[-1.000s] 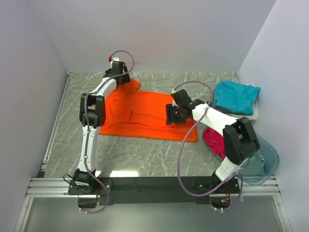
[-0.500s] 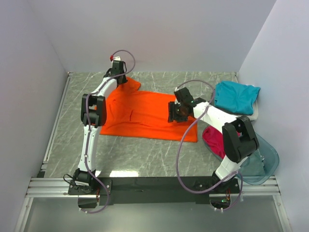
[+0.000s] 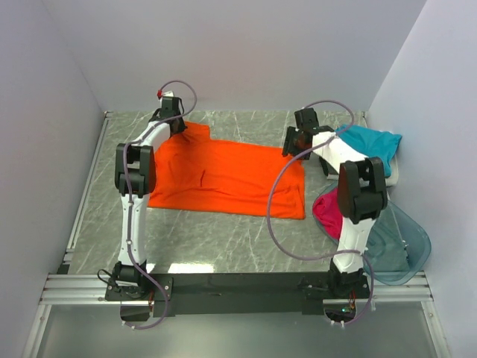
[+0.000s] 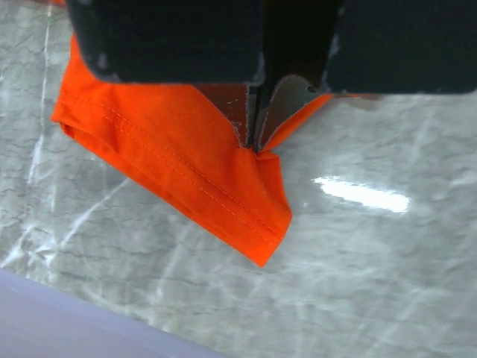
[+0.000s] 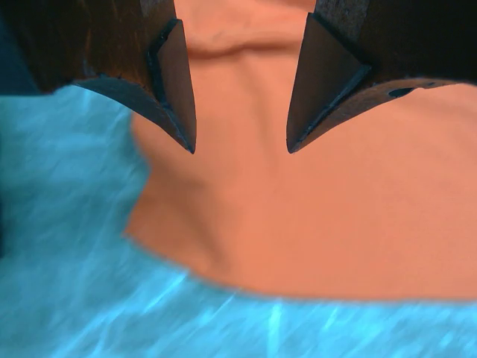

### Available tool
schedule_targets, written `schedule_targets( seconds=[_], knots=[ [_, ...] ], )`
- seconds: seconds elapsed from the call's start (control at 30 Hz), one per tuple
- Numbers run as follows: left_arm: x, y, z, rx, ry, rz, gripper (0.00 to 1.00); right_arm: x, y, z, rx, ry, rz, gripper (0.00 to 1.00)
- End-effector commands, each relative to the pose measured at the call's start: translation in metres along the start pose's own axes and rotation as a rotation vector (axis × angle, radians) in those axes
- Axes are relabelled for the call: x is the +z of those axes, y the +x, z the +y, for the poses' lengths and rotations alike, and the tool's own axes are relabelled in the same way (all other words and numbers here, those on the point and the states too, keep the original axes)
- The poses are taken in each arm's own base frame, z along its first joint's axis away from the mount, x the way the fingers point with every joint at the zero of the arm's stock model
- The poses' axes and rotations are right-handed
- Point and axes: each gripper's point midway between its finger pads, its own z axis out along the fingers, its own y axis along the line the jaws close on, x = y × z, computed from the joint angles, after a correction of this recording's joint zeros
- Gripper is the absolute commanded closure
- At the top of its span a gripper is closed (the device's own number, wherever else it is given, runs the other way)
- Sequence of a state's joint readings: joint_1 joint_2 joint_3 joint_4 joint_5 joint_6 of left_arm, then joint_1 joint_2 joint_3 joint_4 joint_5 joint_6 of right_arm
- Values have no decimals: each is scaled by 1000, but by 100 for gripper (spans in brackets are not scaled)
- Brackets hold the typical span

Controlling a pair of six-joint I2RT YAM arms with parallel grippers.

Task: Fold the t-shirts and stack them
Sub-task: Fold the tshirt

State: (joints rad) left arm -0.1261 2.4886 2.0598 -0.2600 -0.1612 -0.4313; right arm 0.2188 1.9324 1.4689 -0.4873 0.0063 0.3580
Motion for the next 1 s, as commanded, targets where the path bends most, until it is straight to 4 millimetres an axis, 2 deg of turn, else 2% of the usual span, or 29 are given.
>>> schedule_targets(
  seconds=[0.0, 0.03, 0.23, 0.47, 0.6, 0.7, 0.83, 0.97],
  knots=[
    [-30, -40, -4, -38, 37, -63, 100, 9, -31, -14, 11, 55, -43, 41],
    [-30, -36, -5, -40, 36, -54, 100, 17, -31, -21, 15, 84, -35, 41],
    [-33, -33, -5, -45, 45, -35, 100, 26, -40, -46, 74, 148, -36, 41],
    [-34, -31, -6, -46, 53, -26, 100, 41, -43, -56, 80, 151, -17, 41],
    [-33, -31, -6, -44, 52, -25, 100, 54, -38, -59, 79, 156, 18, 42],
    [-33, -31, -6, -41, 51, -26, 100, 56, -39, -60, 77, 157, 25, 43],
    [-33, -31, -6, -41, 50, -24, 100, 58, -37, -60, 76, 153, 38, 52],
    [-34, -32, -7, -39, 49, -30, 100, 63, -32, -57, 71, 143, 84, 66]
  ],
)
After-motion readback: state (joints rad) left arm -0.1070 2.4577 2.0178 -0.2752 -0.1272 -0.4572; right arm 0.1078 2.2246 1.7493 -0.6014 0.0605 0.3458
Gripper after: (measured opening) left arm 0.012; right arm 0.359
